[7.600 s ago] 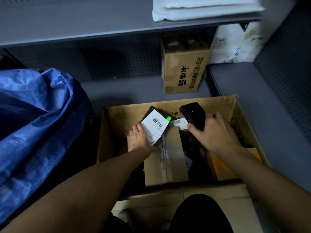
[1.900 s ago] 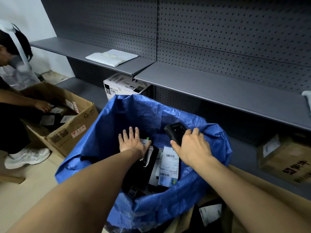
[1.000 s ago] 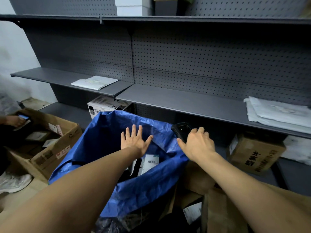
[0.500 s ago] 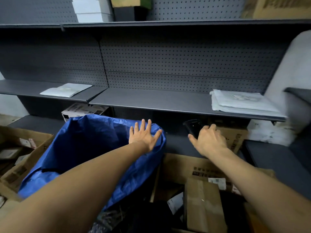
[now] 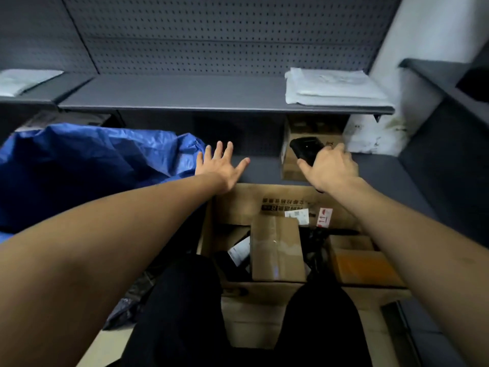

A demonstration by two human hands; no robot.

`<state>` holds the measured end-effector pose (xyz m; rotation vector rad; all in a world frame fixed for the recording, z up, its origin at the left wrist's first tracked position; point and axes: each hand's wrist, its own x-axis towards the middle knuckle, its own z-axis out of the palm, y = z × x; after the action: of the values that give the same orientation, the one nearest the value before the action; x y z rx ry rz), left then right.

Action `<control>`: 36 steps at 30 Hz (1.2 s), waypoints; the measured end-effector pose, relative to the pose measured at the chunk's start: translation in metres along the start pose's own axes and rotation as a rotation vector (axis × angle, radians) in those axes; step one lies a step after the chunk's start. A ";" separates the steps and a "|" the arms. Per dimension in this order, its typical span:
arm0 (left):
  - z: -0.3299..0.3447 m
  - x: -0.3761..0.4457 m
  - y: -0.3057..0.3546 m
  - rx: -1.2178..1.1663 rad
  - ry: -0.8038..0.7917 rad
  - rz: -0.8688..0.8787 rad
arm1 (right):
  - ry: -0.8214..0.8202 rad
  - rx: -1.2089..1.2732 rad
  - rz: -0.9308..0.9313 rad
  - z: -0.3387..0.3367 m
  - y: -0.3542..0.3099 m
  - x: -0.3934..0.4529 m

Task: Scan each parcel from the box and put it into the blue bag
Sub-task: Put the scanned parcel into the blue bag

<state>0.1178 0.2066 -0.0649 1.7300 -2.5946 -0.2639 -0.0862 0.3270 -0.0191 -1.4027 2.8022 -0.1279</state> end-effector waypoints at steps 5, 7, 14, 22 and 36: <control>0.027 0.007 0.015 0.029 -0.061 0.024 | -0.037 0.000 0.029 0.015 0.018 0.005; 0.040 0.009 0.020 0.037 -0.092 0.030 | -0.070 0.006 0.051 0.022 0.025 0.004; 0.086 0.012 0.039 0.053 -0.125 0.063 | -0.103 -0.059 0.043 0.053 0.057 0.005; 0.141 0.013 0.074 0.069 -0.172 0.104 | -0.164 -0.010 0.103 0.097 0.109 0.001; 0.205 0.021 0.093 0.073 -0.283 0.156 | -0.250 0.059 0.095 0.155 0.112 0.021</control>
<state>0.0032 0.2496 -0.2551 1.6029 -2.9545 -0.4463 -0.1819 0.3665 -0.1816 -1.1801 2.6300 -0.0321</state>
